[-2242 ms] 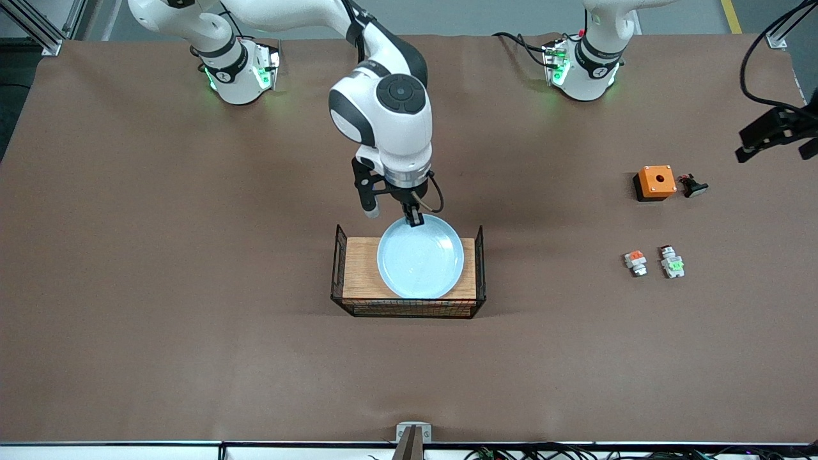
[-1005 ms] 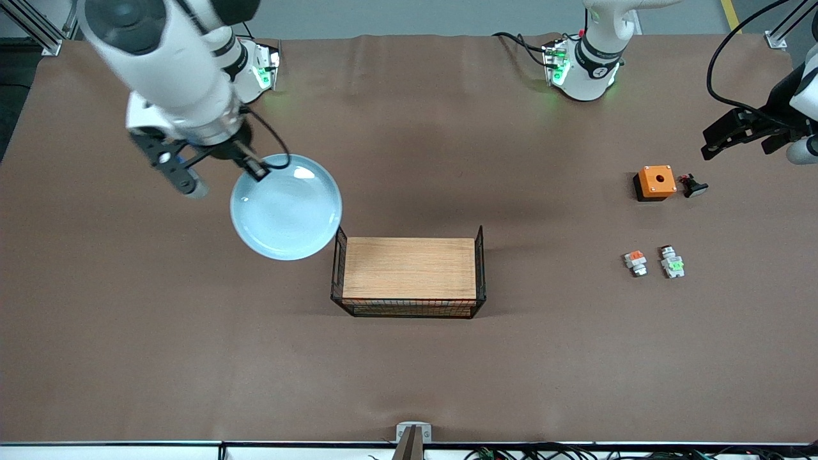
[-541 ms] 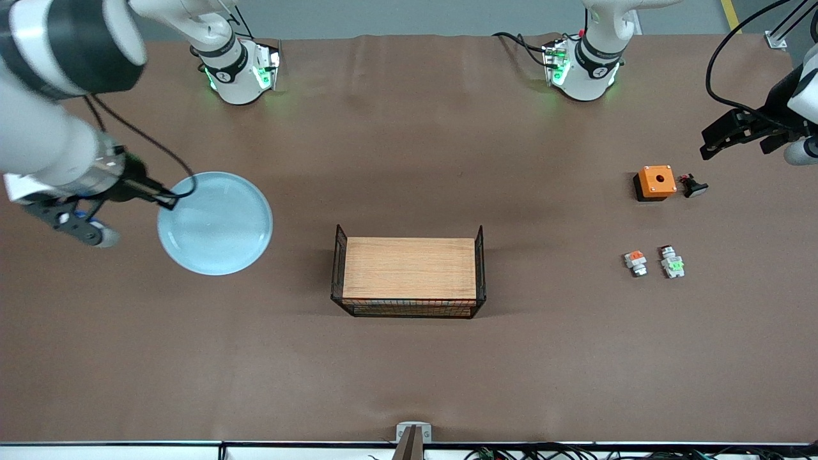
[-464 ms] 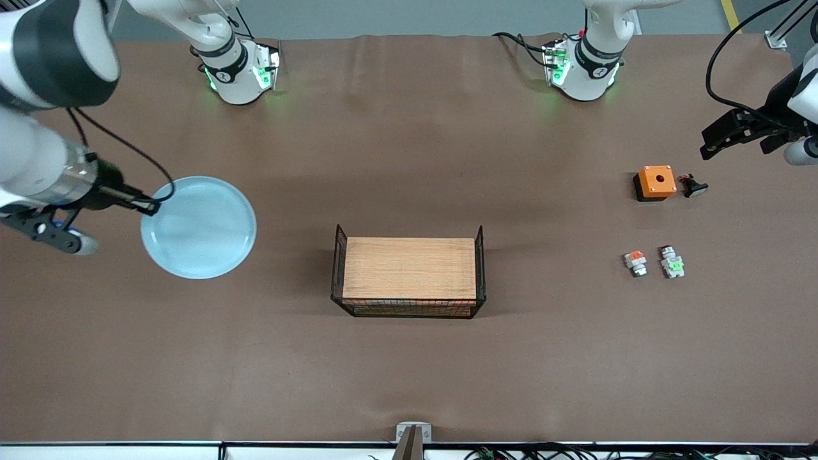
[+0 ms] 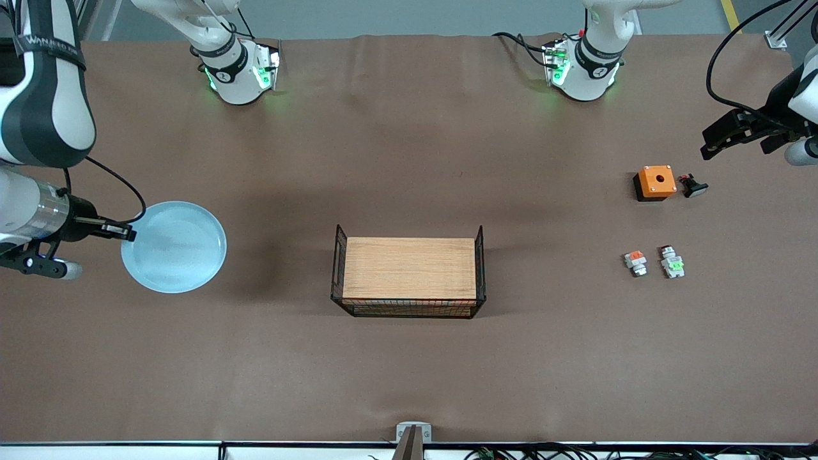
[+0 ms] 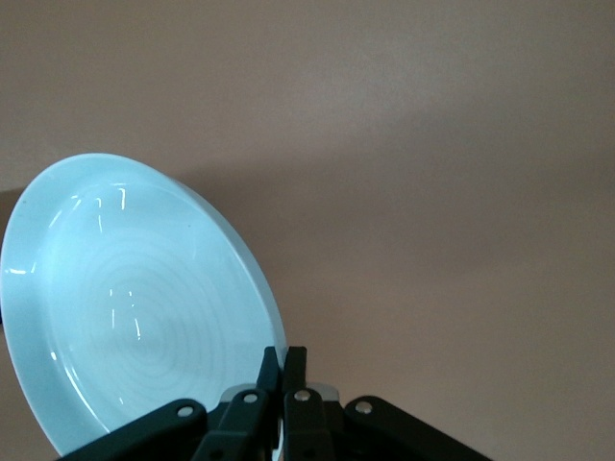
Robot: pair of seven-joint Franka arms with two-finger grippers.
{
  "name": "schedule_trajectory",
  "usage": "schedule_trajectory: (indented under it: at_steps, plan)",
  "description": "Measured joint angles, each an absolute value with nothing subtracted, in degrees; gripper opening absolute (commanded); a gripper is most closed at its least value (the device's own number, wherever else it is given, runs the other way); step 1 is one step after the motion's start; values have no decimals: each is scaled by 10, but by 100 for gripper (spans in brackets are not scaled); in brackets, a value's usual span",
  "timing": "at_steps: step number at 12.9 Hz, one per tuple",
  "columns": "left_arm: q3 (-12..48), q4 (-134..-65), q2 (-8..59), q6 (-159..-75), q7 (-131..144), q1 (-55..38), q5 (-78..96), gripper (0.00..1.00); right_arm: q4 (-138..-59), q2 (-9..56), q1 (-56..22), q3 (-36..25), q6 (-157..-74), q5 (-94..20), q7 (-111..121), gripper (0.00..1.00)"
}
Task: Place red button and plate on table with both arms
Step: 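Lift the blue plate out of the tray and carry it sideways, then lower the plate onto the table and open the right gripper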
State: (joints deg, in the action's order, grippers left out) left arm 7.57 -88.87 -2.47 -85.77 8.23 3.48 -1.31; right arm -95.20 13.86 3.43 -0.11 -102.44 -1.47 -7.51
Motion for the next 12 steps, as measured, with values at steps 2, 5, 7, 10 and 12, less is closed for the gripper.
schedule_trajectory:
  at_steps: [2,5,7,10,12]
  plan:
    - [76,-889,-25,-858,82,35,-13,99,-992,141,52,-1,-1080,-15,-25,0]
    - [76,-889,-24,-858,82,35,-13,99,-1042,162,89,-1,-1157,-15,45,0]
    - [76,-889,-24,-858,82,35,-13,99,-1060,188,106,-1,-1196,-15,70,0]
    - [76,-889,-24,-858,82,35,-13,99,-1065,232,127,0,-1234,-38,121,0]
    - [76,-890,-24,-858,82,35,-13,99,-1066,266,143,0,-1259,-60,166,0]
